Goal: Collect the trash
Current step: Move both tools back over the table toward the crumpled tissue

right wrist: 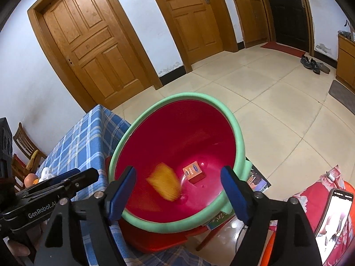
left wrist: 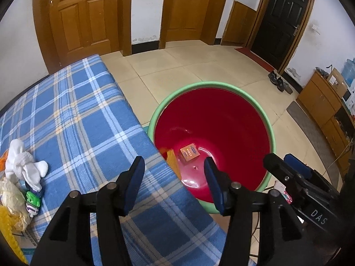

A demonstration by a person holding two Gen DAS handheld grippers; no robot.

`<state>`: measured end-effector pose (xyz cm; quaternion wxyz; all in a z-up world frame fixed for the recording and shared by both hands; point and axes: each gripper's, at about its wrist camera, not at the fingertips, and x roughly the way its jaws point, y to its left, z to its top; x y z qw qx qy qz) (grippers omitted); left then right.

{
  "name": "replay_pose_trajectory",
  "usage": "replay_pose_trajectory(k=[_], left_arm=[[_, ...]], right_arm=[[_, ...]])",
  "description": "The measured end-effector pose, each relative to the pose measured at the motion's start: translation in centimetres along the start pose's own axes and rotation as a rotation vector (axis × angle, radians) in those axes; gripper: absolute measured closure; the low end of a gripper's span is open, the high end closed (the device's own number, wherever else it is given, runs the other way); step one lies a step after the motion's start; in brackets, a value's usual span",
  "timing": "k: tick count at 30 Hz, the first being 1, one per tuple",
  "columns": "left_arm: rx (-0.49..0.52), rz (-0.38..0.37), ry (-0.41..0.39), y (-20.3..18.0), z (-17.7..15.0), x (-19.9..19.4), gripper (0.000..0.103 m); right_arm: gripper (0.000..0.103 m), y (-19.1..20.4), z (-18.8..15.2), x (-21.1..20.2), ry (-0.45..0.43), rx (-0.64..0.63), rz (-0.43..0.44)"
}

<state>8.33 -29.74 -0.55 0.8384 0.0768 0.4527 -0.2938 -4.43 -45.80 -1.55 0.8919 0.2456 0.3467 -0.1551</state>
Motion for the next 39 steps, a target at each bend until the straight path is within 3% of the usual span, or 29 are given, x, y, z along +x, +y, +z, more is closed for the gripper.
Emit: replay_pose_trajectory(k=[17, 39], left_arm=[[-0.08, 0.025, -0.084, 2.6, -1.3, -5.9, 0.048], [-0.199, 0.104, -0.162, 8.3, -5.4, -12.6, 0.047]], right_arm=[[0.019, 2.3, -0.6, -1.8, -0.012, -0.04, 0.043], [0.017, 8.2, -2.8, -4.0, 0.011, -0.147, 0.141]])
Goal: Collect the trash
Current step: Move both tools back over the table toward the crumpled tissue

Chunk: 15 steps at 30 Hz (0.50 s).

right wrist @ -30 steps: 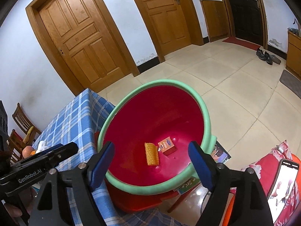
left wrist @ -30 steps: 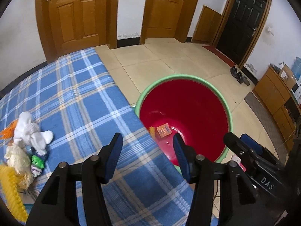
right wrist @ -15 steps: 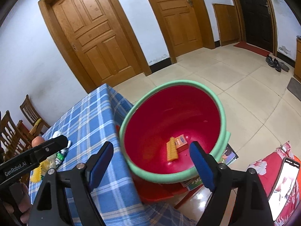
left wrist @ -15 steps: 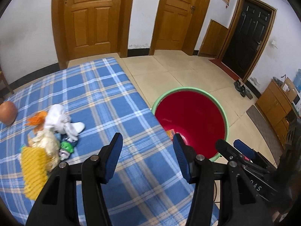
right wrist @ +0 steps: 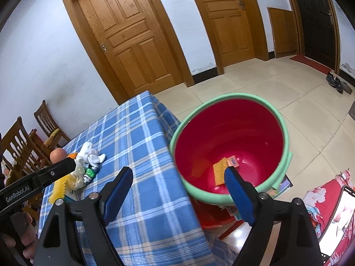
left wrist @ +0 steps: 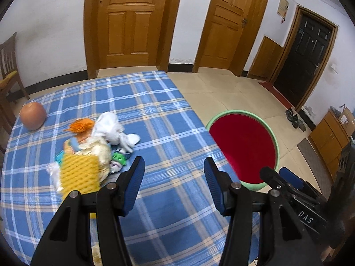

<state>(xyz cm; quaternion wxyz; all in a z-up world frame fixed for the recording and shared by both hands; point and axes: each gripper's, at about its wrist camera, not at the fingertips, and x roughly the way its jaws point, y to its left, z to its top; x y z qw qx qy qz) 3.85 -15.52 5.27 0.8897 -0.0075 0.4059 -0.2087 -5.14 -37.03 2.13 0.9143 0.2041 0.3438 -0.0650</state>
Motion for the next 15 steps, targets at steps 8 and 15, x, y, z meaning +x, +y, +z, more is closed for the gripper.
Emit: replay_pose_trajectory(k=[8, 15], left_arm=[[-0.046, 0.04, -0.015, 2.7, -1.2, -2.0, 0.047], [-0.108, 0.094, -0.009, 5.8, -3.1, -3.5, 0.047]], right_arm=[[0.017, 2.7, -0.8, 0.4, 0.019, -0.045, 0.031], [0.016, 4.8, -1.8, 0.4, 0.042, -0.084, 0.062]])
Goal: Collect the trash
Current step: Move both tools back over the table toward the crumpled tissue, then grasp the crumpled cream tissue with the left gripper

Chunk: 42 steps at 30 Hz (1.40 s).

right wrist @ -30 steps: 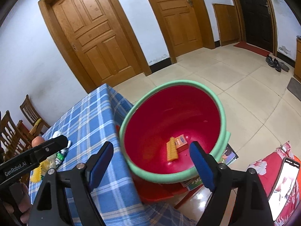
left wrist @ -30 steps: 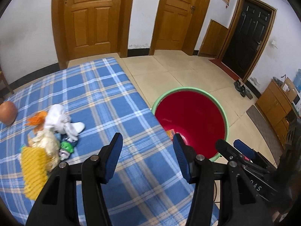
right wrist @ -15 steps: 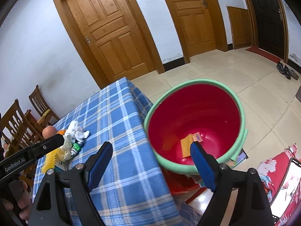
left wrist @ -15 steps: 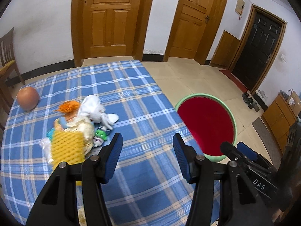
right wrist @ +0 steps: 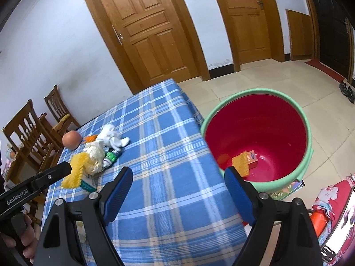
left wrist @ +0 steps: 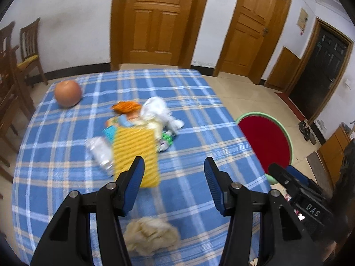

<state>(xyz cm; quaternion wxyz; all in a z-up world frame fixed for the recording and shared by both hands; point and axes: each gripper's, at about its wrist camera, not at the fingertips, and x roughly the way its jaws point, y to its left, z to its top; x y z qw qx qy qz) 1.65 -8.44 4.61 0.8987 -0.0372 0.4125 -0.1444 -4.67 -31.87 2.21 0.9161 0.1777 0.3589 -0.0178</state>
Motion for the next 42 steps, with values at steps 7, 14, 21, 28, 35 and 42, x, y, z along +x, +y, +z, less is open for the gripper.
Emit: replay_pose_trajectory(k=[7, 14, 21, 28, 35, 42], left_arm=[[-0.038, 0.038, 0.03, 2.7, -2.3, -0.7, 0.047], [-0.053, 0.048, 0.069, 4.0, -4.4, -0.6, 0.042], [-0.037, 0.038, 0.121, 3.7, -6.4, 0.2, 0.039], [-0.007, -0.002, 0.137, 2.8, -7.5, 0.7, 0.038], [-0.045, -0.153, 0.189, 2.5, -8.3, 1.7, 0.06], [-0.055, -0.178, 0.164, 2.7, -8.3, 1.2, 0.071]], right_arm=[[0.015, 1.4, -0.7, -0.4, 0.006, -0.027, 0.017], [0.015, 2.5, -1.3, -0.6, 0.012, -0.048, 0.025], [0.015, 3.2, -1.6, -0.8, 0.014, -0.065, 0.026], [0.015, 3.9, -1.9, -0.6, 0.023, -0.082, 0.025], [0.015, 4.2, -2.1, -0.3, 0.032, -0.088, 0.02], [0.015, 4.3, -2.2, -0.2, 0.038, -0.089, 0.022]])
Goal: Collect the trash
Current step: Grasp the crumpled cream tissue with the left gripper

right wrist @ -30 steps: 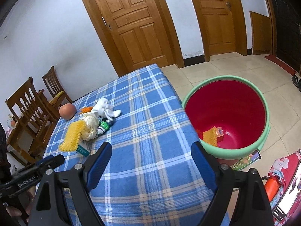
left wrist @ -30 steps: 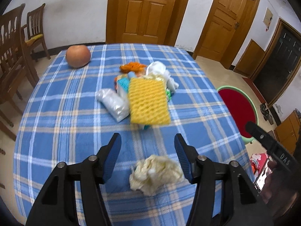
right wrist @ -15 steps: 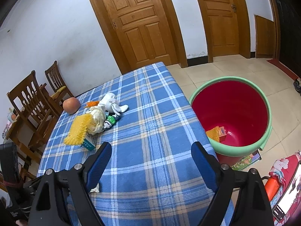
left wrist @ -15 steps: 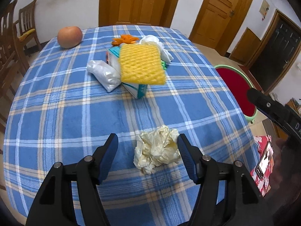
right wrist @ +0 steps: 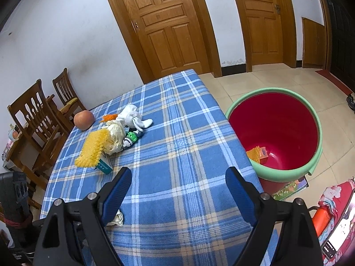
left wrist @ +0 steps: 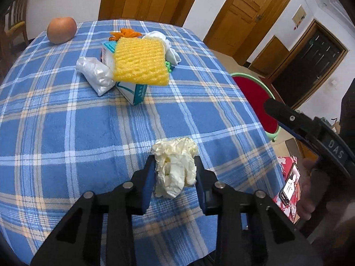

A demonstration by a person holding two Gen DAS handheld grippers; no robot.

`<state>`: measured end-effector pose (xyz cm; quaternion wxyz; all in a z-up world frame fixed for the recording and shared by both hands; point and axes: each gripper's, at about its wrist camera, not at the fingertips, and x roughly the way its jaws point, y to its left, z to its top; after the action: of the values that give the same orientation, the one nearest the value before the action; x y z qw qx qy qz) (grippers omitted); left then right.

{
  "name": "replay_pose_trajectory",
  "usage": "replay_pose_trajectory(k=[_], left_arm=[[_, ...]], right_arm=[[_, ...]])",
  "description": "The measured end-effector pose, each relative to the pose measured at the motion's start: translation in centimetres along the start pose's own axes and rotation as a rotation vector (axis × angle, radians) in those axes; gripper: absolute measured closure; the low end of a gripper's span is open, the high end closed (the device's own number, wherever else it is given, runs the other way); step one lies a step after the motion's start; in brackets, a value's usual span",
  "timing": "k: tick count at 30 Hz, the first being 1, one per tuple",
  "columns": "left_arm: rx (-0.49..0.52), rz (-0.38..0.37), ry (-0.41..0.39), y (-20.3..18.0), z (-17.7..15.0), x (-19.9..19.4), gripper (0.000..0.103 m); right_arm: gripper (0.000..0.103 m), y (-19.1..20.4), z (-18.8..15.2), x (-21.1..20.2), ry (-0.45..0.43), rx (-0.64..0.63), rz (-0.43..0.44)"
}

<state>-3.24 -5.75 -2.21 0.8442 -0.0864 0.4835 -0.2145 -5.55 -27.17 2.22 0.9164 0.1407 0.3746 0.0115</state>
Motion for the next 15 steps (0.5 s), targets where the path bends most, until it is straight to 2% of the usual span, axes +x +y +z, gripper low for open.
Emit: replay_pose_trajectory(k=[7, 15], left_arm=[[-0.015, 0.041, -0.062, 1.4, 1.1, -1.8, 0.071], [0.007, 0.139, -0.171, 4.0, 3.5, -4.8, 0.071]], right_arm=[[0.015, 0.8, -0.2, 0.3, 0.01, -0.018, 0.002], [0.017, 1.7, 0.2, 0.4, 0.006, 0.0, 0.0]])
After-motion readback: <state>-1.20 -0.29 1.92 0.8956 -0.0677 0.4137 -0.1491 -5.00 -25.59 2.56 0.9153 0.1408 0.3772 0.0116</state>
